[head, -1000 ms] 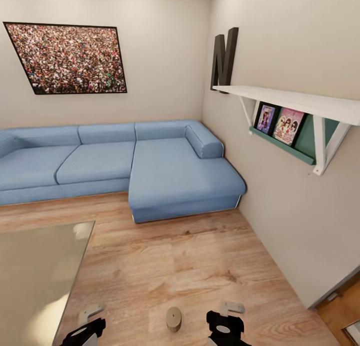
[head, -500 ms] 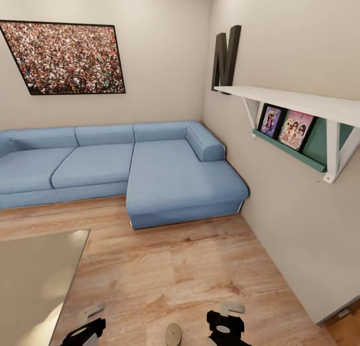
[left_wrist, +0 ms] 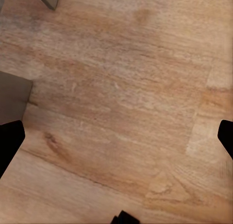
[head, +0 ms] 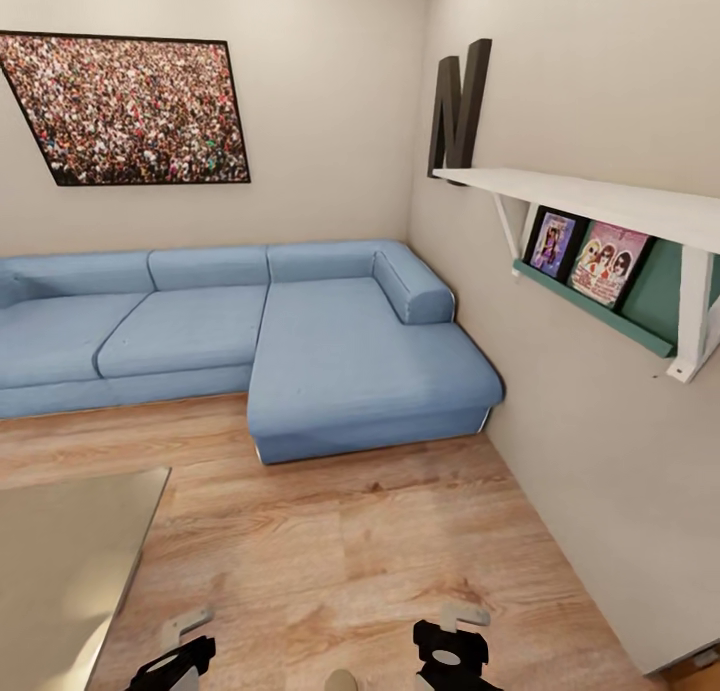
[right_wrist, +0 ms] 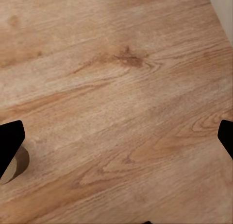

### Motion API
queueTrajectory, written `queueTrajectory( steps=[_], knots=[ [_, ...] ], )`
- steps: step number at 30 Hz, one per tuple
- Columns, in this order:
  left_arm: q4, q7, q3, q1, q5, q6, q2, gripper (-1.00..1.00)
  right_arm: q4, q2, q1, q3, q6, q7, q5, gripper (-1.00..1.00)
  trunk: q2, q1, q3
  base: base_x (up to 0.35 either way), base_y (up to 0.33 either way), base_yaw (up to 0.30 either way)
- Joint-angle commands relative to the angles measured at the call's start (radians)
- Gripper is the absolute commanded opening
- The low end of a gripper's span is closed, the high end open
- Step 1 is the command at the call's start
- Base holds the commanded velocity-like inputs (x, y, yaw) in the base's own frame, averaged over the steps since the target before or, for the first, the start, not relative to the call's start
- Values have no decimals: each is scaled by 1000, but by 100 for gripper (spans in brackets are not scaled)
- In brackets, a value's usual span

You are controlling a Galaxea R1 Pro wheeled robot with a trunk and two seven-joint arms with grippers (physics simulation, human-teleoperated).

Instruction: Place each of the two pumpkins and all three candles from the living room inside a cabinet in the living room (use any cabinet), then make sure every cabinet is closed, and position the cauldron so it is next to a table in the living room.

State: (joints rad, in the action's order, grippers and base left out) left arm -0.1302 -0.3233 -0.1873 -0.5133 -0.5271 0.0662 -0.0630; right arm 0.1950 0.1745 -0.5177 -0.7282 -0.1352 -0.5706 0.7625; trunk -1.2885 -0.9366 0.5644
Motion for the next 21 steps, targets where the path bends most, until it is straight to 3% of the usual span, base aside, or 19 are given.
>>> queueTrajectory(
  steps=[1,11,21],
  knots=[
    [0,-3,-9,-1,-10,3,0,100,0,0,-1,-7,-6,-3,11,100,-1,0,2,159,-6,117],
    [0,-3,-9,-1,-10,3,0,100,0,0,-1,-7,-6,-3,11,100,-1,0,17,158,-44,126],
    [0,-3,-9,0,-10,3,6,100,0,0,-1,-7,-5,-1,11,100,-1,0,32,142,-235,130]
  ],
)
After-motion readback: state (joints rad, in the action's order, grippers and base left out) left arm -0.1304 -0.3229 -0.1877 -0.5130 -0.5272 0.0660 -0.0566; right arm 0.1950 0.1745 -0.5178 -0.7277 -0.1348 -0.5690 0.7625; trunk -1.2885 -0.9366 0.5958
